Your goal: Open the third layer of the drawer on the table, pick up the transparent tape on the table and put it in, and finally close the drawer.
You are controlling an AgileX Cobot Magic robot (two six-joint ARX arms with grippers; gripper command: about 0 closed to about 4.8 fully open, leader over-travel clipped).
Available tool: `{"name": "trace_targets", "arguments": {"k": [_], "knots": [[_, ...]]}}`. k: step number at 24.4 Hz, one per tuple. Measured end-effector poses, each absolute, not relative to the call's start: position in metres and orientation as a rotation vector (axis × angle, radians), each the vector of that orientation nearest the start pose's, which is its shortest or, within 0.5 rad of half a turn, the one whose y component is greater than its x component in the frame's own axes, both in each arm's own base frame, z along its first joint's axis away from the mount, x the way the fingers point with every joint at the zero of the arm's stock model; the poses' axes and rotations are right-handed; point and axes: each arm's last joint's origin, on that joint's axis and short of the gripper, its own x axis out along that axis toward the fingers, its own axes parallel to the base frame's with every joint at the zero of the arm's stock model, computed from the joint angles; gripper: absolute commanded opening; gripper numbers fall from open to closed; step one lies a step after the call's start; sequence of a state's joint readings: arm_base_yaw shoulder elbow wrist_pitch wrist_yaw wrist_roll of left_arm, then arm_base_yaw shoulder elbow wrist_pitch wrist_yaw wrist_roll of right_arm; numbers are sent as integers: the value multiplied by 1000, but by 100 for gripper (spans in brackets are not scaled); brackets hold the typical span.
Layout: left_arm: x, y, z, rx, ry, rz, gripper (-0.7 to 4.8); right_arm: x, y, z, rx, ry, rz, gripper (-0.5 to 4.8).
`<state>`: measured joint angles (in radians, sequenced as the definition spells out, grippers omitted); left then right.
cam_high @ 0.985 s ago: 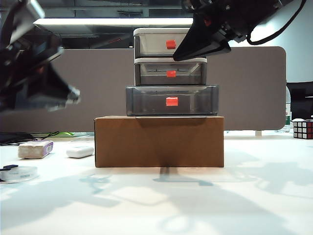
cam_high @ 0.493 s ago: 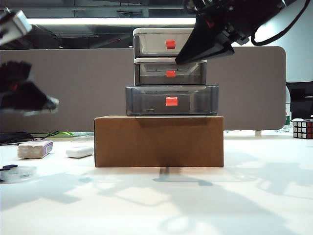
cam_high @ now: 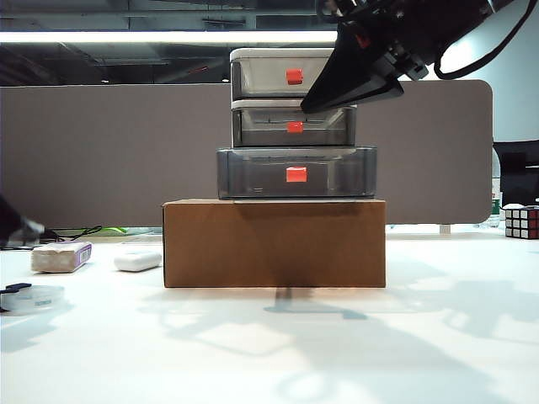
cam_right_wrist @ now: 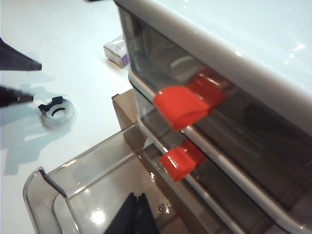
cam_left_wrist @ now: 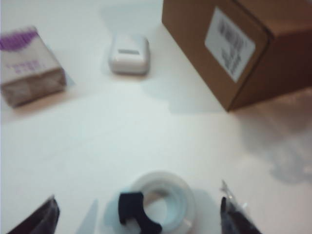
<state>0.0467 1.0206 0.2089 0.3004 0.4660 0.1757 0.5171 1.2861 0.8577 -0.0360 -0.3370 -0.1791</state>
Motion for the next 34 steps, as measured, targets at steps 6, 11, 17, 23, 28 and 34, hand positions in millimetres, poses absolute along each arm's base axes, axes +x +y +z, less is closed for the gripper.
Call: {"name": "trace_targets", "arguments": {"k": [6,11,17,23,28,34], "knots": [[179,-5,123,120,574,-522,409,237,146,267,-205,406,881,-5],[190,-5,110,146,567,-534,408,236,145,265,-207,434,883,-5],[197,-5,104,152,538,-552,407,236,145,264,-207,434,882,-5],[201,-12,102,163,514,-588,407,236,145,264,-207,434,882,-5],[203,-13,100,171,500,-602,404,236,145,264,-207,434,882,-5],[207,-13,97,181,491,-605,403,236,145,264,-207,434,882,-5]]}}
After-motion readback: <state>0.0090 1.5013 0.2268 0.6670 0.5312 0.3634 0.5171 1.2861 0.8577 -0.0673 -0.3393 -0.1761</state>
